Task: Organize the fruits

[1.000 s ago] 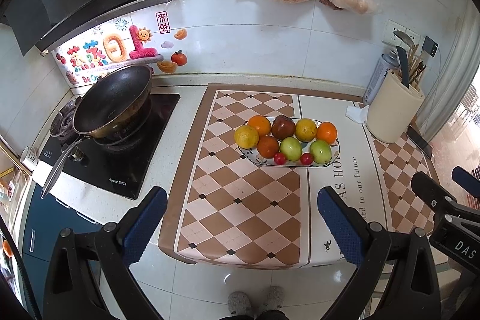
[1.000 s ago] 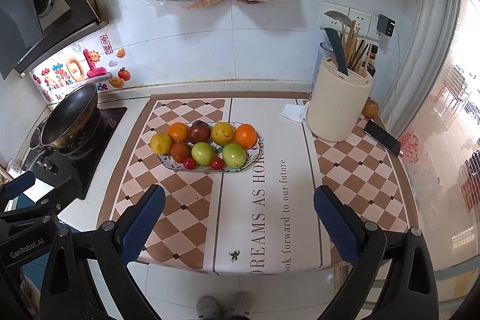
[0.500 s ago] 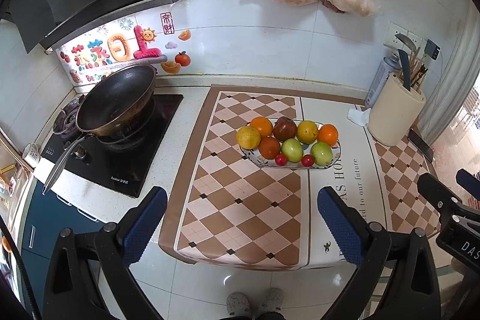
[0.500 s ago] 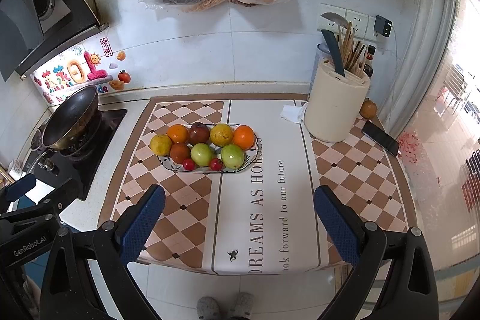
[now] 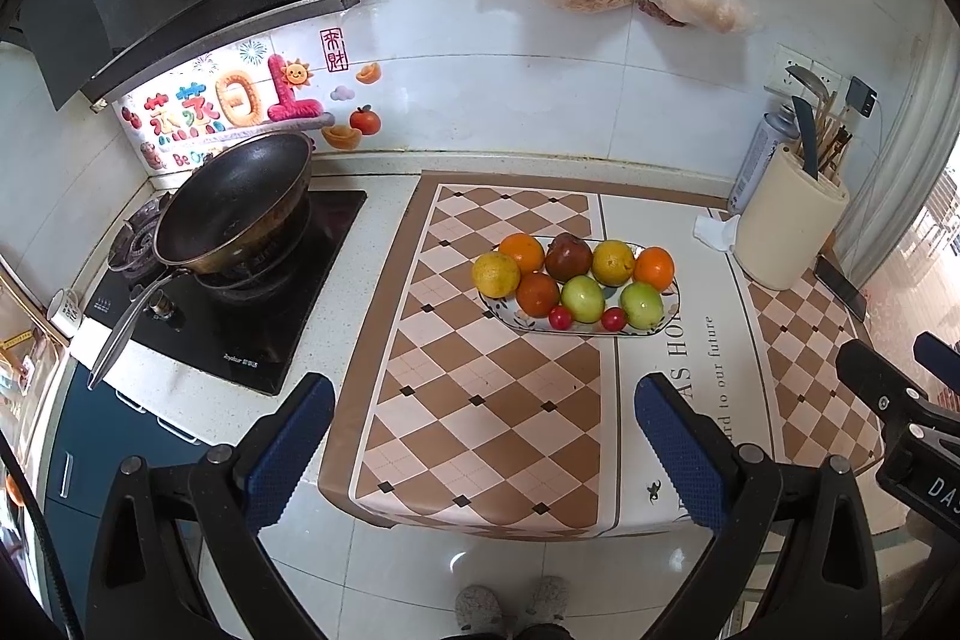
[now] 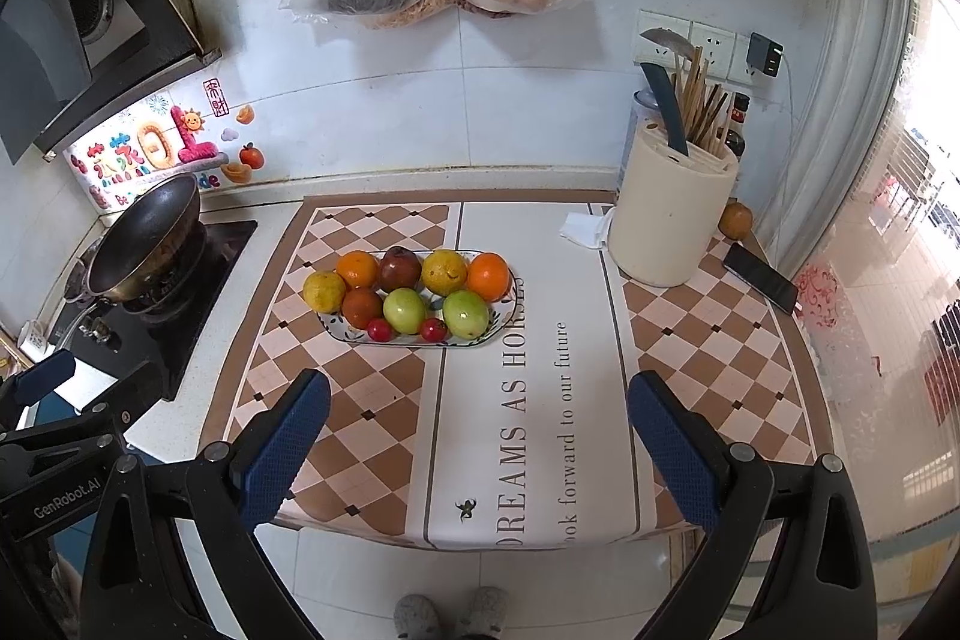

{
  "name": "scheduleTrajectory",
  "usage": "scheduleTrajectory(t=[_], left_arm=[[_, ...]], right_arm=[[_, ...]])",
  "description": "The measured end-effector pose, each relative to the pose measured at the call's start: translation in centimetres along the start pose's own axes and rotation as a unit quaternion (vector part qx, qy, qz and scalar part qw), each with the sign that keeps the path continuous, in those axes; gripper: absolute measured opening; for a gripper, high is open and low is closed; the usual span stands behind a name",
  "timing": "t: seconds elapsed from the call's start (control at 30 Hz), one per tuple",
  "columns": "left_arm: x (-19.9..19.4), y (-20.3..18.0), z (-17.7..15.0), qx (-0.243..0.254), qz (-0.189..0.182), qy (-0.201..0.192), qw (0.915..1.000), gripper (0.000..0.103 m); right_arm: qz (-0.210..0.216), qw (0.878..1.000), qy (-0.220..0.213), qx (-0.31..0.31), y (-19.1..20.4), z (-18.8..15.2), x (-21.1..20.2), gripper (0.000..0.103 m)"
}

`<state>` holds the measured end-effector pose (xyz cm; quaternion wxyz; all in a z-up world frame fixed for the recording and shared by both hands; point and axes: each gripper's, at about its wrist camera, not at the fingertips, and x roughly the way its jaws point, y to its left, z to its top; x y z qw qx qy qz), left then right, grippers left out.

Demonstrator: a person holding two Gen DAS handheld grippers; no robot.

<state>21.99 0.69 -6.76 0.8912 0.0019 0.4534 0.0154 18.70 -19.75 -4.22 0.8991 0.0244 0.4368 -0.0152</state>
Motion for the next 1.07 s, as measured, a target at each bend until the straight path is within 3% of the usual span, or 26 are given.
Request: scheduleTrajectory(t=[1.07], left_arm=[[-0.57,-0.20,0.19,0.007,-0.003,-0.010,0.9999,0.103]], right_arm=[[0.002,1.000,-0.001,-0.001,0.07,0.00,-0.49,0.101]])
